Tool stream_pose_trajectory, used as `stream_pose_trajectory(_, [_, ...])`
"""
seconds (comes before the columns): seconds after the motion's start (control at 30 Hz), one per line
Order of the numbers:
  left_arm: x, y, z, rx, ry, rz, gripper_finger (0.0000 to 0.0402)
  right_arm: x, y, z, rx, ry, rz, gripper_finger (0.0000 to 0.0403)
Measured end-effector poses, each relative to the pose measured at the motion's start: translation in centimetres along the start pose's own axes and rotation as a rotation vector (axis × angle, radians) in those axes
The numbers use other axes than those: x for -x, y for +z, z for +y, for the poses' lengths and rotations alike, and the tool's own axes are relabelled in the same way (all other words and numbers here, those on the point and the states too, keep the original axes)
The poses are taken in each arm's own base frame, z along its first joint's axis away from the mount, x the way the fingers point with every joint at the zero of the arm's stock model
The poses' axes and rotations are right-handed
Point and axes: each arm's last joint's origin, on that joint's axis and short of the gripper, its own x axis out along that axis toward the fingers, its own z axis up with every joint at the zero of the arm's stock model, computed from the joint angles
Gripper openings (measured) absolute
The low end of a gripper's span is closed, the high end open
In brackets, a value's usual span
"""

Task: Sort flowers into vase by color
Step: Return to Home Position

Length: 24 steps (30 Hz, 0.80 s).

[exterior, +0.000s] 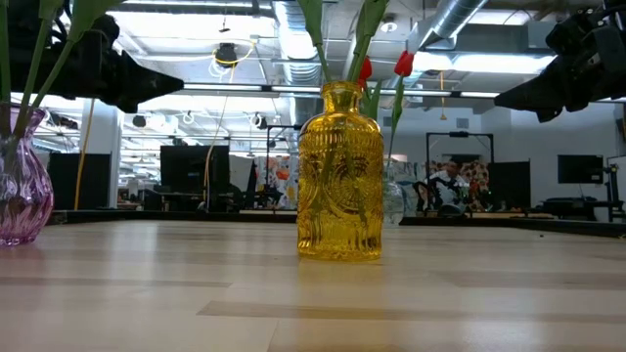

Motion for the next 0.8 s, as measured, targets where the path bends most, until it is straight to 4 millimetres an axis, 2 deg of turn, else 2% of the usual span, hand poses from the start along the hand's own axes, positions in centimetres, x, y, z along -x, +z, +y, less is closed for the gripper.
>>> stream_pose_trajectory(0.6, [1.5, -0.5, 1.1, -0.025, 0.013, 0.044, 0.0, 0.0, -0.4, 0.0, -0.018, -0.003, 0.039, 0.0031])
stream_pose_trajectory(0.8, [1.6, -0.5, 1.1, -0.027, 0.012, 0.051, 0.0, 0.9, 0.3, -0.3, -0.024, -0.005, 0.0, 0.0031])
